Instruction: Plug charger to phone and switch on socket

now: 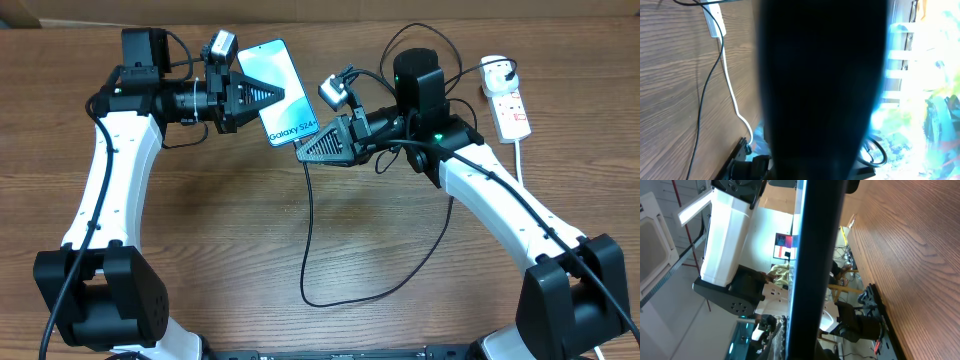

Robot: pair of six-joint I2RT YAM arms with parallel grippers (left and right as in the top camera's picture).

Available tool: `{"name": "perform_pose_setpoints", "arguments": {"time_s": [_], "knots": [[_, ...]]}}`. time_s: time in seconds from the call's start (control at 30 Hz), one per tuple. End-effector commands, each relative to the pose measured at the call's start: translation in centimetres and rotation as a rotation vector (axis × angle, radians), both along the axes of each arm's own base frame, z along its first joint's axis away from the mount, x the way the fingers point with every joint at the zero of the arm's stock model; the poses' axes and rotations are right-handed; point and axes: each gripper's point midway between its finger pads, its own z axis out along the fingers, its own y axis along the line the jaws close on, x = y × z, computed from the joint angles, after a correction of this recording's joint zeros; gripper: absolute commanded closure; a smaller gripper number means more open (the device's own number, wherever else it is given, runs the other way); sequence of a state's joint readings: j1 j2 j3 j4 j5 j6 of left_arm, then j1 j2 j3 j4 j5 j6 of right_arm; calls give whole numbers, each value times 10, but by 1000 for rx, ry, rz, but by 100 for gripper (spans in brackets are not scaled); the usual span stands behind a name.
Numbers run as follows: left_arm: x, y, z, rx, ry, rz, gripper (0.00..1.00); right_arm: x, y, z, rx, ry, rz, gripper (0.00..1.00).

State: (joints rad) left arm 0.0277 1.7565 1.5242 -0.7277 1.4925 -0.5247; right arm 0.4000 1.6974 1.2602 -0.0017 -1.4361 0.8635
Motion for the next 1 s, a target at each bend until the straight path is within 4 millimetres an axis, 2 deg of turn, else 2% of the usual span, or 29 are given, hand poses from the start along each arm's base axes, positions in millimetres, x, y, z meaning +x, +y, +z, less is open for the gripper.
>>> {"name": "perform_pose_setpoints", "arguments": {"time_s": [0.0, 0.3, 0.97], "knots": [[-16, -11, 17, -74, 2, -80, 96, 18, -1, 2, -13, -40, -86, 96], [-16, -11, 17, -75, 32, -79, 96, 14, -2, 4, -4, -37, -60, 96], [-17, -11, 16, -75, 46, -78, 96, 22, 0, 2, -17, -50, -109, 96]]}}
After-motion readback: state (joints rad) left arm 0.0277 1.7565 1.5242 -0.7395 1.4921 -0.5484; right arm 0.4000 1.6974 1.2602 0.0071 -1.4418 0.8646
